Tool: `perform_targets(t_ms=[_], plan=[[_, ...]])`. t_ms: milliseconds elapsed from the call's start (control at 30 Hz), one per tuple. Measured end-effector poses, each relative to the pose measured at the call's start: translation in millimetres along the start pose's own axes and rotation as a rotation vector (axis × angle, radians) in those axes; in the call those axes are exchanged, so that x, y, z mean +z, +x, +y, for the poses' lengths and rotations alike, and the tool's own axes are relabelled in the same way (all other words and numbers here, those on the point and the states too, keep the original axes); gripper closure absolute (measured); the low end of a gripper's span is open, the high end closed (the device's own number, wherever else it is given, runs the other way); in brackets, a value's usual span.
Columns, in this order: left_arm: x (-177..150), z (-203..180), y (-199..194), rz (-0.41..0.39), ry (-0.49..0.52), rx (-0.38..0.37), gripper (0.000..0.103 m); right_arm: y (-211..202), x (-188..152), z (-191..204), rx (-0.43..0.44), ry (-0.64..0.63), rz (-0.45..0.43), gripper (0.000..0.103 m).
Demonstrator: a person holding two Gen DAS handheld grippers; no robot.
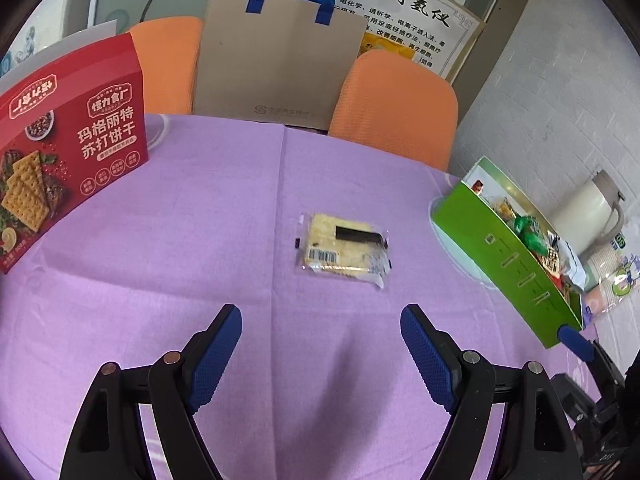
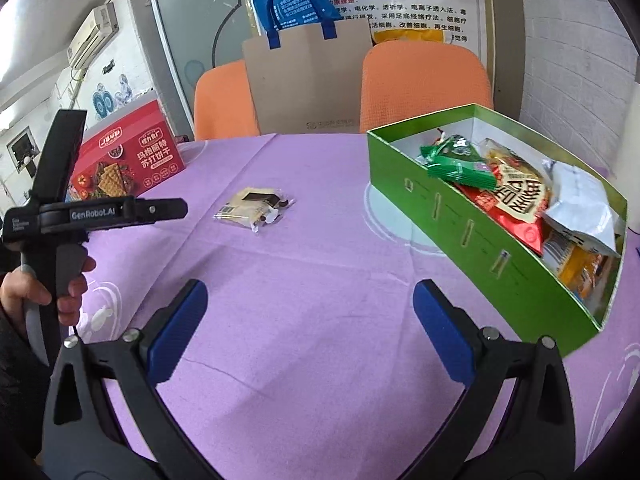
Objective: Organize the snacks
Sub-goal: 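Grasp the square cracker packet with both tools, then carry the cracker packet into the green box with both tools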
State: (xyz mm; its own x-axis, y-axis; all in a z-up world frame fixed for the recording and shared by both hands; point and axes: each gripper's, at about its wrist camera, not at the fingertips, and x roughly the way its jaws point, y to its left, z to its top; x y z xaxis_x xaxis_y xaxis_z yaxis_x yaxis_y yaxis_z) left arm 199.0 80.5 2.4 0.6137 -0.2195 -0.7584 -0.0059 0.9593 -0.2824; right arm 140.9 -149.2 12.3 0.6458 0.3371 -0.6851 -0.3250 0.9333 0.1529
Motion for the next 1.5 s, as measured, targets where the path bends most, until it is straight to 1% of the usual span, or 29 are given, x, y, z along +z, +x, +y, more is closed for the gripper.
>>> perform_targets(t_ms=[100, 200, 267, 333, 400, 467, 533, 567, 600, 633, 700, 733, 833, 867, 900, 933, 967, 1000, 1033, 1067, 1100, 1133, 1167, 1200, 1333, 1400, 1500], plan=[[16.0, 8.6, 18.7, 0.017, -0.008, -0.043, 0.020, 29.4, 9.3, 4.8, 0.033, -0.002, 0.050, 0.001], [27.9, 13.5, 41.7, 0.059, -0.039, -0.090, 0.021, 58.6, 18.8, 8.3, 0.067, 0.013, 0.100, 0.001], [31.7, 15.3, 54.6, 0.077, -0.054, -0.103, 0.026, 75.8, 25.6, 12.0, 0.061, 0.010, 0.124, 0.002], [35.9, 16.1, 64.5, 0.090, -0.058, -0.116, 0.029, 91.3, 32.0, 17.1, 0.057, -0.013, 0.137, 0.012], [39.9, 17.9, 71.7, 0.097, -0.065, -0.125, 0.031, 106.3, 37.5, 23.1, 0.061, -0.043, 0.152, 0.018], [42.1, 17.0, 77.0, 0.102, -0.059, -0.140, 0.036, 120.7, 41.0, 30.3, 0.070, -0.081, 0.162, 0.020], [44.6, 16.5, 82.2, 0.108, -0.051, -0.146, 0.037, 132.4, 43.5, 35.3, 0.070, -0.108, 0.176, 0.026], [46.6, 16.3, 84.2, 0.108, -0.047, -0.151, 0.037, 136.8, 45.1, 38.1, 0.062, -0.123, 0.180, 0.027], [48.2, 15.9, 85.2, 0.108, -0.044, -0.157, 0.038, 138.5, 47.7, 40.6, 0.057, -0.139, 0.170, 0.035], [49.3, 16.0, 86.6, 0.108, -0.042, -0.166, 0.038, 140.6, 51.3, 39.5, 0.071, -0.143, 0.167, 0.042], [49.8, 15.3, 88.7, 0.110, -0.029, -0.166, 0.042, 147.7, 54.3, 40.6, 0.087, -0.139, 0.178, 0.044], [49.8, 13.6, 89.5, 0.107, -0.014, -0.163, 0.043, 148.9, 55.8, 41.6, 0.084, -0.143, 0.176, 0.045], [47.4, 9.4, 91.2, 0.107, 0.003, -0.177, 0.054, 149.5, 55.3, 45.8, 0.082, -0.158, 0.179, 0.053], [45.6, 12.7, 89.0, 0.102, 0.006, -0.179, 0.054, 148.5, 54.9, 46.7, 0.082, -0.161, 0.179, 0.054], [44.6, 11.5, 88.8, 0.097, 0.011, -0.178, 0.054, 147.5, 53.6, 46.8, 0.088, -0.162, 0.179, 0.062], [43.5, 9.3, 88.9, 0.090, 0.020, -0.171, 0.054, 146.2, 53.0, 47.3, 0.088, -0.158, 0.179, 0.066], [42.6, 8.2, 88.8, 0.085, 0.020, -0.169, 0.056, 144.4, 51.7, 47.6, 0.094, -0.155, 0.180, 0.070], [40.8, 7.5, 88.0, 0.083, 0.013, -0.170, 0.057, 142.0, 49.2, 47.7, 0.089, -0.155, 0.179, 0.071], [39.1, 6.3, 88.2, 0.087, 0.004, -0.185, 0.064, 140.5, 48.1, 48.3, 0.086, -0.155, 0.179, 0.072], [36.6, 4.5, 87.5, 0.086, -0.004, -0.185, 0.064, 138.1, 46.4, 47.2, 0.086, -0.153, 0.179, 0.073], [33.9, 2.7, 86.0, 0.084, 0.001, -0.181, 0.064, 135.1, 44.4, 45.4, 0.069, -0.150, 0.177, 0.080], [31.5, 1.3, 83.9, 0.081, 0.004, -0.177, 0.065, 132.1, 43.8, 43.2, 0.061, -0.140, 0.171, 0.081], [29.0, -0.6, 82.2, 0.083, 0.010, -0.167, 0.073, 128.3, 42.4, 40.7, 0.058, -0.130, 0.166, 0.081], [26.0, -3.4, 82.3, 0.098, 0.019, -0.159, 0.076, 124.7, 41.4, 38.9, 0.061, -0.120, 0.162, 0.082], [17.0, -12.6, 73.8, 0.095, 0.009, -0.186, 0.076, 101.8, 38.4, 35.2, 0.037, -0.121, 0.119, 0.082], [16.3, -22.0, 66.5, 0.083, 0.022, -0.191, 0.076, 89.3, 39.4, 31.2, 0.033, -0.113, 0.091, 0.082], [16.9, -37.8, 51.4, 0.054, 0.045, -0.203, 0.076, 63.1, 42.6, 21.5, 0.023, -0.095, 0.029, 0.082]])
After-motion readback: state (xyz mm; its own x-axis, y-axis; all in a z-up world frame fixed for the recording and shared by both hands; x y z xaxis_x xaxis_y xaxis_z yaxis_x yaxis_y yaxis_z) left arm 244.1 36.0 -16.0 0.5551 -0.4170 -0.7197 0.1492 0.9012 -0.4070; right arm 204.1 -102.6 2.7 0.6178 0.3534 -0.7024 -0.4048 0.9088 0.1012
